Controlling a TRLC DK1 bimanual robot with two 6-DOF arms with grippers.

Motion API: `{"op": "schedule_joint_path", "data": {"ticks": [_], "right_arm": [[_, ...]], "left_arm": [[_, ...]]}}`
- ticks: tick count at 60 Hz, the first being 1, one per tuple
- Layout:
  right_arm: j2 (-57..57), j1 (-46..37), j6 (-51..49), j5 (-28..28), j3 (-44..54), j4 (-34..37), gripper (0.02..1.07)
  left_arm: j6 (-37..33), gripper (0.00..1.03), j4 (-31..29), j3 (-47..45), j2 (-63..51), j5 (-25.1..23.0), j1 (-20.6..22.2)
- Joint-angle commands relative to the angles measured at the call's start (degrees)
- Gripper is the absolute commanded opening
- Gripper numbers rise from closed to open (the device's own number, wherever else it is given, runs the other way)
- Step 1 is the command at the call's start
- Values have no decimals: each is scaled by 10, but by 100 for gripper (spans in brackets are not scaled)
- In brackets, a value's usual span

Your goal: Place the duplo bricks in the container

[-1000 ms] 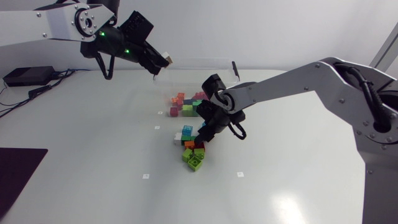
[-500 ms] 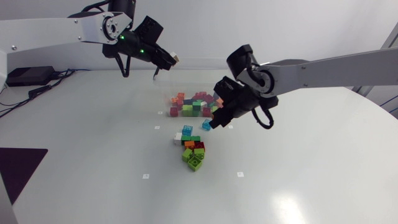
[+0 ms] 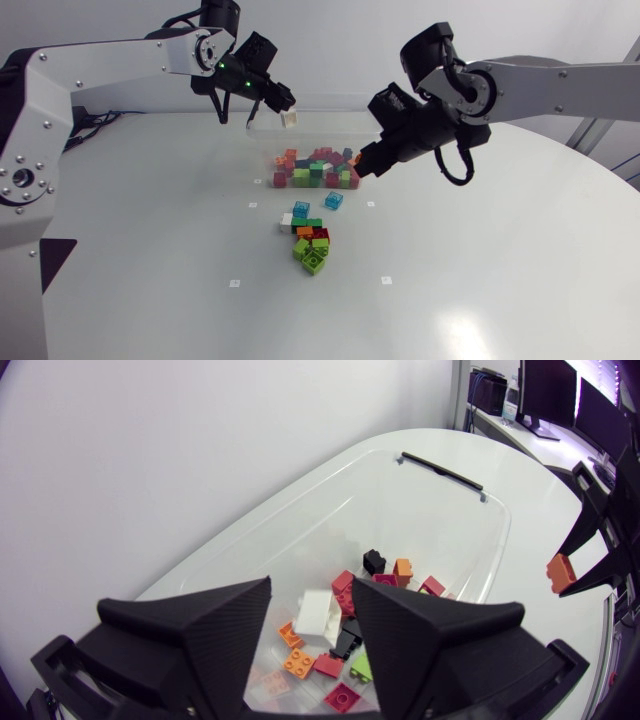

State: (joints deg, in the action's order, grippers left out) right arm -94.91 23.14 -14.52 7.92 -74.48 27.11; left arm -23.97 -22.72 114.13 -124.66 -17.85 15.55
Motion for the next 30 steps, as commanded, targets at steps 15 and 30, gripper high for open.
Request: {"op": "schedule_joint_path", "data": {"ticks": [15,30], "right_arm": [[13,-9,36,14,-86,9,31],[-27,-20,59,24,-135,-7,31]], "left_arm": [[5,98,5,-86,81,5,-14],[-54,98,17,-222,199,-17,-24]]}}
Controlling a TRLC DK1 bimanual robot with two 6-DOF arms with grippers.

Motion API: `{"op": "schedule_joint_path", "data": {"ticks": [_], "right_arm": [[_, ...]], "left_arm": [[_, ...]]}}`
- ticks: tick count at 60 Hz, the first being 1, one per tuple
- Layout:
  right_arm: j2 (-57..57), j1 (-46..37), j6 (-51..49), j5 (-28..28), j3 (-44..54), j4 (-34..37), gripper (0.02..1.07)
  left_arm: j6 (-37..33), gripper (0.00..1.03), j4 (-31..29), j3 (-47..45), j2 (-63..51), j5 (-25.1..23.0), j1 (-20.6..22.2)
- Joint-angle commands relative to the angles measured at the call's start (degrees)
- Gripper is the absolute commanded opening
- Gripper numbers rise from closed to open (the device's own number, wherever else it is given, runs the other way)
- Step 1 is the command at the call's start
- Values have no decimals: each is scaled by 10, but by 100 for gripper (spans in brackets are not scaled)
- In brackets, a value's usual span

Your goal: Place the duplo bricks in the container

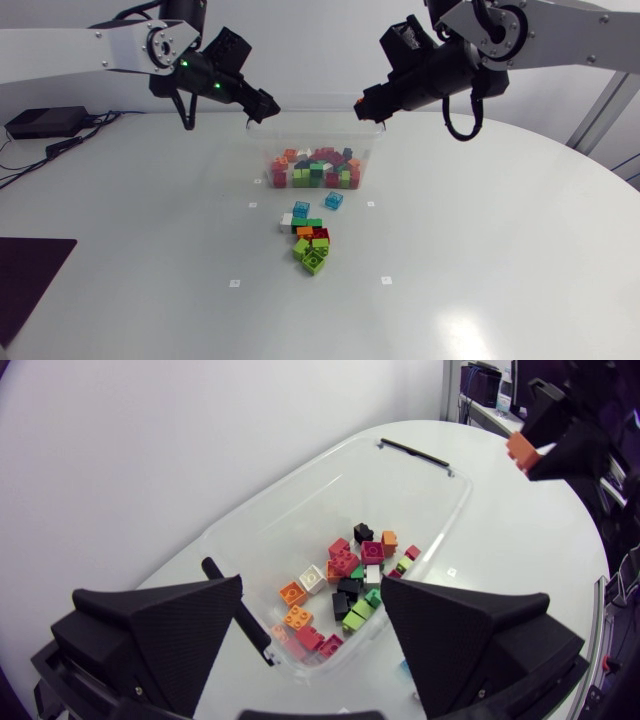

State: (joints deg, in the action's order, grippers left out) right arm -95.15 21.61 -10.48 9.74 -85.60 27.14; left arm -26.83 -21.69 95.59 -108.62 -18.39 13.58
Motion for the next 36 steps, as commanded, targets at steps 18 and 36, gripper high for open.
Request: {"op": "schedule_joint_path", "data": {"ticks": [18,36], "right_arm": [[-101,-5,37,8,-103,-18,31],[-177,-9,47,9,-173,-19,31]], "left_arm": [[-125,98,-8,-141,95,-69,-14],[-242,98,-30,-198,73,-88,-10]]}}
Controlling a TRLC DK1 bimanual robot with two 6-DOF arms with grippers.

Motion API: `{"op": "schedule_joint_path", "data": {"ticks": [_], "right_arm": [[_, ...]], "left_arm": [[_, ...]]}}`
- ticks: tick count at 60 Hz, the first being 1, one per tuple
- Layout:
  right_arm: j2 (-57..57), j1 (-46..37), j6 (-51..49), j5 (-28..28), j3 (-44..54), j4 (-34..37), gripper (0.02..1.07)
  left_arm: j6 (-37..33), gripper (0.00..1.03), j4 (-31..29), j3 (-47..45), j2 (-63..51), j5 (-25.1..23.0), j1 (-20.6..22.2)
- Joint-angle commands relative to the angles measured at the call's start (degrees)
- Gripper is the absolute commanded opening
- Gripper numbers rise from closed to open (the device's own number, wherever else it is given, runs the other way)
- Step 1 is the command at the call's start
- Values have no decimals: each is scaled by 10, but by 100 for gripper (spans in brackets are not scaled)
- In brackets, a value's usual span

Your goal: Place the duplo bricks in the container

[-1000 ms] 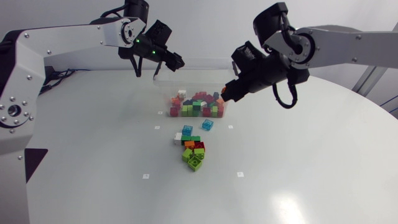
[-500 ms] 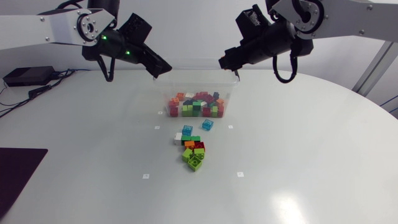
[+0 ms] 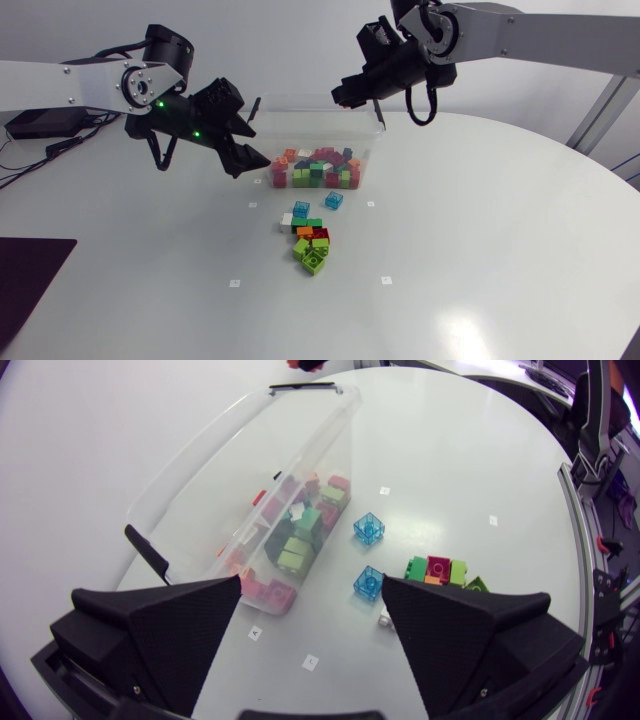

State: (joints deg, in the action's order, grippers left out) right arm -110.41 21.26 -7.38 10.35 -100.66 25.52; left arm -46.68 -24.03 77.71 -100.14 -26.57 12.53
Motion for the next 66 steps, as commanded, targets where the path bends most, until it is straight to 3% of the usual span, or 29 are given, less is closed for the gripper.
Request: {"op": "schedule_joint_path", "data": {"ticks": [1,33,43,51,66], "right_arm": [[-28,-5,16,3,-25,-3,31],[-123,-16,21,-1,-125,11,32],[-158,-17,21,-7,-168,31,58],[-169,-17,23,-15,-186,43,96],[-130,-16,25,-15,-159,45,100]], "left_arm": [[-48,98,-8,-20,-16,-6,0],[-167,98,-33,-48,-90,-6,37],[-192,98,-34,-50,-110,-6,50],[-202,98,-34,-48,-125,-3,58],[-224,98,-51,-29,-153,-2,68]]}}
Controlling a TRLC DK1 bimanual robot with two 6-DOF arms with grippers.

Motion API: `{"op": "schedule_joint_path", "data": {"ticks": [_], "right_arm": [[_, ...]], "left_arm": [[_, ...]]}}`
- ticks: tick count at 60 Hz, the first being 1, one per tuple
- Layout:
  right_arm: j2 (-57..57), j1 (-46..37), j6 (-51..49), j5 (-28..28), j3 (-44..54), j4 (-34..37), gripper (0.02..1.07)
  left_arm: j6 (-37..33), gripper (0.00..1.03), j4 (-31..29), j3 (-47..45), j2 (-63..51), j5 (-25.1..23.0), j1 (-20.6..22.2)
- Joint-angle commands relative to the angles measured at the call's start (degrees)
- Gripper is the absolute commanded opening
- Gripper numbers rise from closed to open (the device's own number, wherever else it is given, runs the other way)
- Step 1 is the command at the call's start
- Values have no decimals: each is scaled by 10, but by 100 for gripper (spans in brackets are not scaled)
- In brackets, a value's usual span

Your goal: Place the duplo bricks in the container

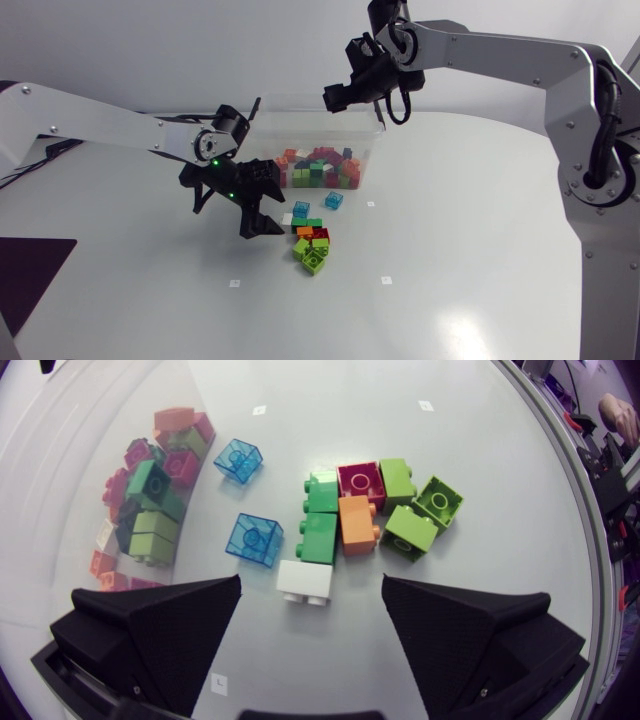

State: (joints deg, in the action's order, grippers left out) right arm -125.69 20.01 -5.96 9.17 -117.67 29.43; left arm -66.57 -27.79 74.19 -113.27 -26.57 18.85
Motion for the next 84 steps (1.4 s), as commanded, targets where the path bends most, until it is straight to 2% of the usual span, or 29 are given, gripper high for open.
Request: {"op": "schedule_joint_path", "data": {"ticks": [1,10,25,29,34,53,58,62,74,84], "right_arm": [[32,-2,9,-3,20,6,100],[93,4,2,0,98,-5,100],[221,6,-17,1,278,-65,100],[252,6,-21,3,316,-75,100],[291,6,-22,3,360,-90,100],[403,21,-23,3,503,-123,100],[428,27,-24,3,546,-135,100],[443,32,-28,3,570,-143,100],[474,54,-33,3,637,-156,100],[468,85,-35,2,663,-157,100]], "left_arm": [[-26,98,-17,9,-24,-1,6],[-38,98,-28,25,-41,-1,7],[-42,96,-32,44,-63,-1,18],[-43,92,-38,53,-71,-1,19],[-42,91,-43,61,-80,-1,20],[-48,60,-76,79,-88,-1,17],[-49,59,-78,75,-88,-1,18],[-49,54,-79,74,-88,-1,18],[-47,28,-82,72,-86,-2,23],[-44,26,-86,66,-73,-1,22]]}}
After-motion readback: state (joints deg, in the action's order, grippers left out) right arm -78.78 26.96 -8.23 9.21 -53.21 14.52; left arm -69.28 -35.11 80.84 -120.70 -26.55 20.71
